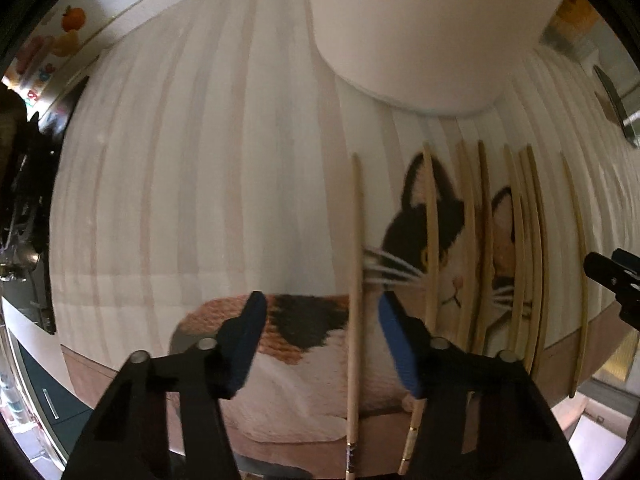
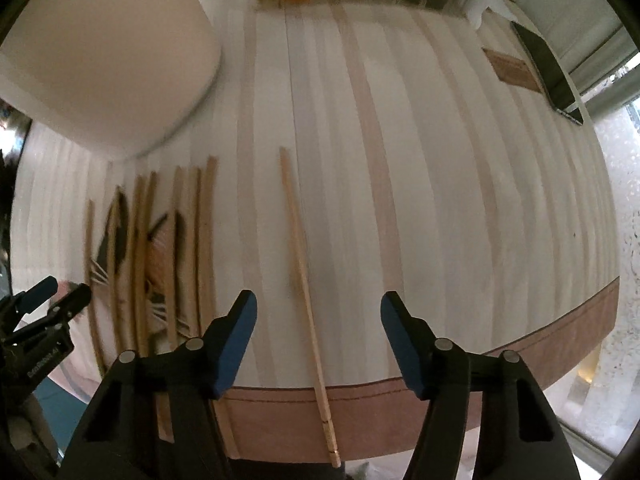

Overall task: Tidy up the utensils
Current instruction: 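Lower both tools to the mat and grasp one chopstick each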

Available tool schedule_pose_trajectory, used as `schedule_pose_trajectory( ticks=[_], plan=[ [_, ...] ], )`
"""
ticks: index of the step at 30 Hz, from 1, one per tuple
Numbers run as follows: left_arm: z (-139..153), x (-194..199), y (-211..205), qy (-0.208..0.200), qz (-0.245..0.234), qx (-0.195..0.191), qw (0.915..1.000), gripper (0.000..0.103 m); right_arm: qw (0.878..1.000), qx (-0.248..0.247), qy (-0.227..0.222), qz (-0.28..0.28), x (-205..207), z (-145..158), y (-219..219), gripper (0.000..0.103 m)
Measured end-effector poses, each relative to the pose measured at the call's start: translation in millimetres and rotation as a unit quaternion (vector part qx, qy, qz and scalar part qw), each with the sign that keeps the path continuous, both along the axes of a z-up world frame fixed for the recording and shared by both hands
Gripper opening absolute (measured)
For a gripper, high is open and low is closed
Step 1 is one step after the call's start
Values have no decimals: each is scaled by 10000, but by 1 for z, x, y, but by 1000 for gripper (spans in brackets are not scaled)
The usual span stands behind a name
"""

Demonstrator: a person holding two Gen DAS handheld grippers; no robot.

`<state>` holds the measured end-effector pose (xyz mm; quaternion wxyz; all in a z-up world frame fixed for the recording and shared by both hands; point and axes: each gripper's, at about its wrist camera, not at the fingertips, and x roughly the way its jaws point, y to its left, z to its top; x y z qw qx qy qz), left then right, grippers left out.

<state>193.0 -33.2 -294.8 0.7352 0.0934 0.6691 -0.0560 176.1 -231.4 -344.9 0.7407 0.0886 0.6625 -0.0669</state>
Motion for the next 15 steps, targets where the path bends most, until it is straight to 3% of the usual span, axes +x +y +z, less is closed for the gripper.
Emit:
schedule_pose_trajectory(
  ticks=[5, 9, 13, 15],
  plan=[
    [-3, -4, -5, 9, -122, 65, 9999, 33, 9996, -121, 223, 144, -5, -17, 2, 51],
    [-1, -6, -4, 28, -119, 42, 9999, 8, 9996, -166, 110, 220, -10, -15, 6, 40],
    [-1, 7, 9, 62, 127, 12, 9999, 5, 9994, -209, 48, 260, -23, -13, 17, 8],
    [1, 12, 18, 111, 334, -51, 9994, 5, 9995, -202, 42, 223, -26, -12, 23, 7]
  ],
)
